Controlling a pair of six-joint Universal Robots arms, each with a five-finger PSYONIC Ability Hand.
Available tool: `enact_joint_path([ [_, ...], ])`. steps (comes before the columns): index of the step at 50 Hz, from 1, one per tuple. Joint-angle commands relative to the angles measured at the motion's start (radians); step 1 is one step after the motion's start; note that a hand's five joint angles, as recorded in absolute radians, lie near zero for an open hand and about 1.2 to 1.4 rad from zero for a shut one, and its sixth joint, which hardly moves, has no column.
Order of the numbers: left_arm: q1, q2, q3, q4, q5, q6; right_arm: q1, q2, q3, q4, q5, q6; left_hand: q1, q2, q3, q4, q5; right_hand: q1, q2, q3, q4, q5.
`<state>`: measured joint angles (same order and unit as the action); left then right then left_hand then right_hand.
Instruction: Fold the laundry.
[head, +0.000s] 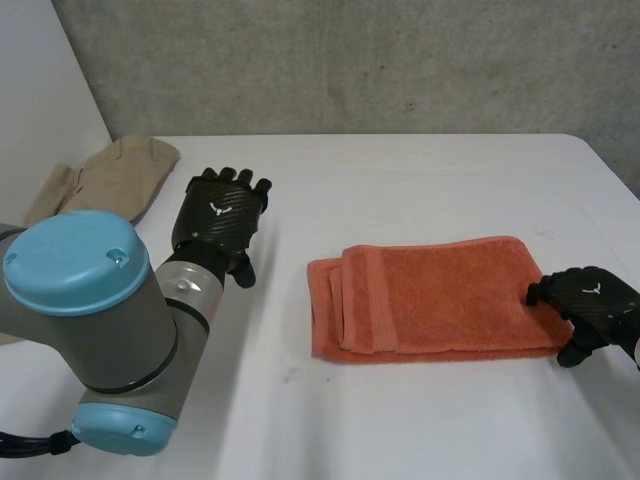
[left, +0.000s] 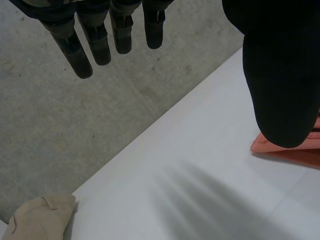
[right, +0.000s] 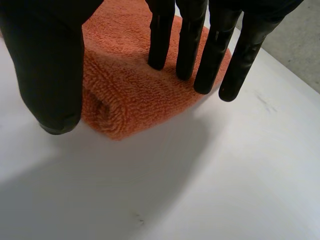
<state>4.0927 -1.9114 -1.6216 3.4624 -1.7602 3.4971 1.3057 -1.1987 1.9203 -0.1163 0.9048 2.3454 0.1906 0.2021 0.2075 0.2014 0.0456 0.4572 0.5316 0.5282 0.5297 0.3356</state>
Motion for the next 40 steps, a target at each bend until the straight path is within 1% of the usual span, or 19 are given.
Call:
enact_joint_path([
  [1,0.0,0.0,-0.004,0.004,0.001,0.0,0.003,0.013,-0.003,-0.046,0.005,0.006,-0.015,-0.027,-0.032,-0.026,-0.045,0.35,0.275,0.279,0.277,0.297],
  [2,0.0,0.0,-0.004,0.004,0.001,0.0,0.003,0.017,-0.004,-0.048,0.006,0.005,-0.015,-0.027,-0.032,-0.026,-0.045,0.394,0.319,0.323,0.321,0.341],
  [6,0.0,0.0,-0.006,0.004,-0.001,0.0,0.003,0.027,-0.014,-0.048,0.006,0.005,-0.015,-0.027,-0.032,-0.026,-0.045,0.938,0.863,0.867,0.865,0.885],
  [11,0.003,0.006,-0.014,0.006,0.001,0.0,0.004,0.013,-0.024,-0.048,0.02,-0.014,-0.015,-0.027,-0.032,-0.026,-0.045,0.939,0.865,0.868,0.867,0.886],
  [15,0.005,0.014,-0.017,0.004,0.001,0.0,0.046,-0.022,-0.056,-0.039,0.052,-0.031,-0.015,-0.027,-0.032,-0.026,-0.045,0.939,0.865,0.868,0.867,0.886],
  [18,0.008,0.017,-0.018,0.004,-0.001,0.0,0.188,-0.106,-0.119,-0.029,0.103,-0.054,-0.016,-0.028,-0.033,-0.027,-0.046,0.939,0.865,0.868,0.867,0.886],
  [19,0.009,0.018,-0.018,0.006,-0.001,0.0,0.214,-0.119,-0.132,-0.028,0.114,-0.054,-0.016,-0.028,-0.033,-0.027,-0.046,0.939,0.865,0.868,0.867,0.886],
  [20,0.009,0.023,-0.02,0.004,-0.001,0.0,0.271,-0.136,-0.161,-0.023,0.129,-0.057,-0.016,-0.028,-0.033,-0.027,-0.046,0.939,0.865,0.868,0.867,0.886],
  [22,0.011,0.031,-0.021,0.004,-0.001,0.0,0.334,-0.142,-0.19,-0.019,0.141,-0.06,-0.016,-0.028,-0.033,-0.027,-0.046,0.939,0.865,0.868,0.867,0.886],
  [23,0.011,0.032,-0.021,0.004,-0.001,0.0,0.402,-0.142,-0.222,-0.013,0.153,-0.061,-0.016,-0.028,-0.033,-0.027,-0.046,0.939,0.865,0.868,0.867,0.886],
  [26,0.012,0.038,-0.021,0.004,-0.002,0.0,0.527,-0.133,-0.28,0.012,0.161,-0.061,-0.016,-0.028,-0.033,-0.027,-0.046,0.939,0.865,0.868,0.867,0.886],
  [27,0.012,0.041,-0.021,0.004,-0.002,0.0,0.605,-0.119,-0.315,0.039,0.164,-0.061,-0.016,-0.028,-0.033,-0.027,-0.046,0.939,0.865,0.868,0.867,0.886],
  [30,0.012,0.043,-0.021,0.004,-0.002,0.0,0.707,-0.059,-0.359,0.089,0.158,-0.063,-0.016,-0.028,-0.033,-0.027,-0.046,0.939,0.865,0.868,0.867,0.886],
  [31,0.011,0.043,-0.021,0.004,-0.002,0.0,0.766,-0.008,-0.386,0.114,0.158,-0.064,-0.016,-0.028,-0.033,-0.027,-0.046,0.939,0.865,0.868,0.867,0.886],
  [35,0.009,0.043,-0.02,0.004,-0.001,0.0,0.872,0.105,-0.441,0.168,0.167,-0.069,-0.016,-0.028,-0.033,-0.027,-0.046,0.939,0.865,0.868,0.867,0.886],
  [36,0.009,0.042,-0.018,0.004,-0.001,0.0,0.882,0.119,-0.446,0.175,0.17,-0.075,-0.016,-0.028,-0.033,-0.027,-0.046,0.882,0.808,0.811,0.809,0.829],
  [39,0.006,0.042,-0.008,0.004,-0.001,0.002,0.888,0.137,-0.458,0.185,0.184,-0.068,-0.016,-0.028,-0.033,-0.027,-0.046,0.428,0.353,0.357,0.355,0.375],
  [40,0.005,0.042,-0.004,0.004,-0.001,0.002,0.888,0.133,-0.458,0.182,0.183,-0.06,-0.016,-0.028,-0.033,-0.027,-0.046,0.418,0.343,0.347,0.345,0.365],
])
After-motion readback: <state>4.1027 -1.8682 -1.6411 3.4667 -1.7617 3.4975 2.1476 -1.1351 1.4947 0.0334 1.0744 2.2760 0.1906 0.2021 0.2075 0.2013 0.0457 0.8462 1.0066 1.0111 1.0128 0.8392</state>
